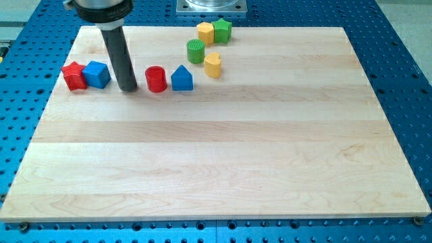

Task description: Move the red blocks into the triangle

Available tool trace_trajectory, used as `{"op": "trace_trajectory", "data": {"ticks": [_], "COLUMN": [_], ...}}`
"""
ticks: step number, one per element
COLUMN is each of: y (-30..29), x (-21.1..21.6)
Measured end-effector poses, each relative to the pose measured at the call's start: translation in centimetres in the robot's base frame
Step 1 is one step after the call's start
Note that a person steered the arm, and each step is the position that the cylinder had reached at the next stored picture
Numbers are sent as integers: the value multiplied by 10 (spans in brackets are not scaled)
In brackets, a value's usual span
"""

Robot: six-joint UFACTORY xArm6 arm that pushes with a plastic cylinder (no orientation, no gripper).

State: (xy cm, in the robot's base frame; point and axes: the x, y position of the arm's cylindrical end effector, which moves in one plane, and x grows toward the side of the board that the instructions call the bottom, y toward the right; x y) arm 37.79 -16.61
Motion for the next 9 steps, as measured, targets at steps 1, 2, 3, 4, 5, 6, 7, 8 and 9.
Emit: {"op": "trace_trajectory", "data": {"ticks": [1,2,3,4,5,6,7,8,9], "y": [-15,-50,-86,-73,-136,-134,-116,-106,-105], "x": [0,2,4,23,35,-12,-45,-50,-45]}}
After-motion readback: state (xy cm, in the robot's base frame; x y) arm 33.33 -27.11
